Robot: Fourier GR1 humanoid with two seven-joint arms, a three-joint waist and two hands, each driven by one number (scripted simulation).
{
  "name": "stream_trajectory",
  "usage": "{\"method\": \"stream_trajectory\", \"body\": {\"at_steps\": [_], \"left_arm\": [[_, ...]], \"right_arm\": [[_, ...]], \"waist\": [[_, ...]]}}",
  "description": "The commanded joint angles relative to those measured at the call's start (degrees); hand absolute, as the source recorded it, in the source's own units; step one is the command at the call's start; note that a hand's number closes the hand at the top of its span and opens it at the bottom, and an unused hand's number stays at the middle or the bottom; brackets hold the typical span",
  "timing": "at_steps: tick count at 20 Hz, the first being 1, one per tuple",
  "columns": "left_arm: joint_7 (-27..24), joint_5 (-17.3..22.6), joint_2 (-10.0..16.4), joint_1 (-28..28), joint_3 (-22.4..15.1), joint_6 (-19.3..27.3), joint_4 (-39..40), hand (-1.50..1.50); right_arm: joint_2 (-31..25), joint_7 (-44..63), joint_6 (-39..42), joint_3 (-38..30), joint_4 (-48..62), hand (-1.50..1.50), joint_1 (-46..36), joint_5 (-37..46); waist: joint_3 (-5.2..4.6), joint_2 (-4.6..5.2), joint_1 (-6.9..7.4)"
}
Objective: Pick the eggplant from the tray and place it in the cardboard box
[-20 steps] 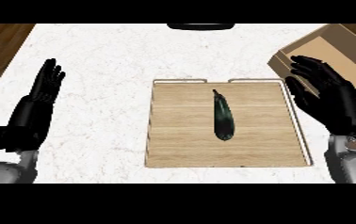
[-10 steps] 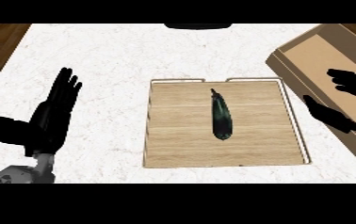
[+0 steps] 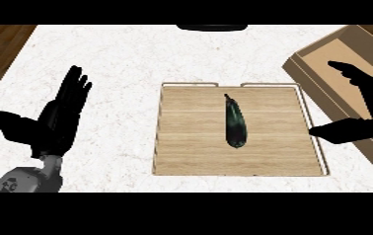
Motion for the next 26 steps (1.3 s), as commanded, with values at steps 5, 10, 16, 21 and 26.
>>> {"method": "stream_trajectory", "body": {"at_steps": [5, 10, 16, 21, 26], "left_arm": [[0.7, 0.45, 0.44, 1.35, 1.29, -1.73, -1.03, 0.0], [1.77, -1.39, -1.92, -1.87, 1.29, -0.12, 1.67, 0.0], [2.02, -1.11, -1.97, -1.23, 3.02, -1.57, 1.45, 0.0], [0.86, -2.91, -2.83, 0.93, 2.19, -1.07, -0.04, 0.0], [4.22, -2.89, -1.74, 2.72, 2.59, -1.04, -5.26, 0.0]], "right_arm": [[5.7, 23.56, 12.9, 5.4, 3.03, -1.5, -15.24, -12.41], [11.95, 27.99, 9.75, 7.98, 7.38, -1.5, -24.93, -14.06], [16.0, 29.46, 8.76, 11.62, 9.85, -1.5, -26.4, -12.45], [17.58, 27.55, 5.41, 13.56, 15.96, -1.5, -25.91, -7.89], [21.39, 30.3, 4.56, 15.39, 14.15, -1.5, -24.21, -7.95]], "waist": [[0.14, 0.13, 0.92], [0.17, 0.2, 0.17], [0.18, 0.04, -0.4], [0.21, 0.06, -0.29], [0.25, -0.24, -0.43]]}}
